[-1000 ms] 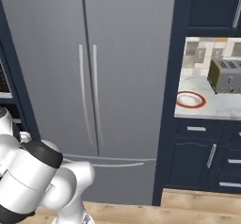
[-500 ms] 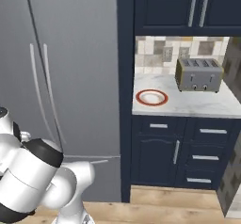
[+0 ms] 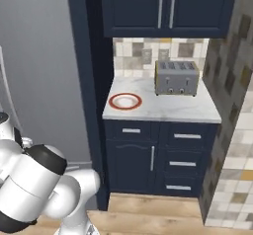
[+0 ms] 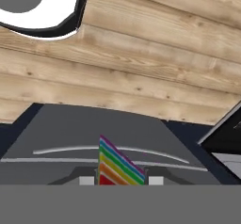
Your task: Take the baked cake out of the oven and place it on the plate for cooling. Then close the oven door.
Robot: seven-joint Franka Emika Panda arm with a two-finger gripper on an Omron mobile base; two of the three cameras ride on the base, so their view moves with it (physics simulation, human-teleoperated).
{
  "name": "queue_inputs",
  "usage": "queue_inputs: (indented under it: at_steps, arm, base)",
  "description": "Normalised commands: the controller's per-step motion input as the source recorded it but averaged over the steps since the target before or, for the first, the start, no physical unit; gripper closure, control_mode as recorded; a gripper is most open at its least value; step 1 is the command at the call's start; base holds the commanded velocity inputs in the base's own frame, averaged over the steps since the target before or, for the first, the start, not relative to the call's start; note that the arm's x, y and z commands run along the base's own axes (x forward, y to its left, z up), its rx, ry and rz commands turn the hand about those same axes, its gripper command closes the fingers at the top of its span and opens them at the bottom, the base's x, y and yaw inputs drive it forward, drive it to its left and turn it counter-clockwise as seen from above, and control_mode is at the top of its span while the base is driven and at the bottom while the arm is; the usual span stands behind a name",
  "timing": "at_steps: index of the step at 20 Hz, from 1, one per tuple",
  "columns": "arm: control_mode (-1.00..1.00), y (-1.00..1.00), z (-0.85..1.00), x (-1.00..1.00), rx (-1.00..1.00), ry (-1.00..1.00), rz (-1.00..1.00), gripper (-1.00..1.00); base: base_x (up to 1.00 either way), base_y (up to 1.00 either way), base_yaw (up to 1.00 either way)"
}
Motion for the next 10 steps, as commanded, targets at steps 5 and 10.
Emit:
queue_inputs:
  at_steps: [5,10]
  arm:
    - [1.00,0.00,0.00,0.00,0.00,0.00,0.00,1.00]
    - [1.00,0.00,0.00,0.00,0.00,0.00,0.00,1.00]
  base:
    - [0.42,-0.69,0.00]
    - [0.49,-0.64,0.00]
